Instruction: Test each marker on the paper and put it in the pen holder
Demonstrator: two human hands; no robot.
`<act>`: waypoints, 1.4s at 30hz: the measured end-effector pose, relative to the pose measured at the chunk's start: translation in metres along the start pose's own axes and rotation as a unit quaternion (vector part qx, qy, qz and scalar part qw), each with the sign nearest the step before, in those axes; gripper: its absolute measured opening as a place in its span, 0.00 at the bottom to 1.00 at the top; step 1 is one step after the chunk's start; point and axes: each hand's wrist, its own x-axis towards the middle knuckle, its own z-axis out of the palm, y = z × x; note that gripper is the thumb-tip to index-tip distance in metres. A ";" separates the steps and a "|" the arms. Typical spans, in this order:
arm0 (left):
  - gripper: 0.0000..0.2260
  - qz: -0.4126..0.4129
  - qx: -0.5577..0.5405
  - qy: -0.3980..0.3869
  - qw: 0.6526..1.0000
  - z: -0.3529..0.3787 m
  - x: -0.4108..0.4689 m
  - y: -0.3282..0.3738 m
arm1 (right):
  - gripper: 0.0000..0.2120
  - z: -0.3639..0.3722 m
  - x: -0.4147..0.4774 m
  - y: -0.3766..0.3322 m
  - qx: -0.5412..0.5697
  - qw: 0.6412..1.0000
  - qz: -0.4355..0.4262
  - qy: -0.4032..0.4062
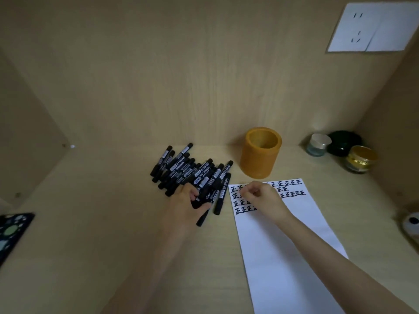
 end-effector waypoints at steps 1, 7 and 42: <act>0.17 0.009 -0.003 -0.002 1.000 0.002 -0.004 0.000 | 0.04 0.002 -0.001 0.001 -0.005 1.000 -0.014 0.002; 0.17 0.037 0.055 0.034 0.997 0.017 -0.026 -0.004 | 0.07 0.006 -0.019 0.003 -0.001 0.998 -0.050 0.035; 0.13 0.187 -0.124 -0.091 0.970 0.039 -0.051 0.030 | 0.09 0.027 -0.064 -0.020 0.290 0.952 -0.097 0.011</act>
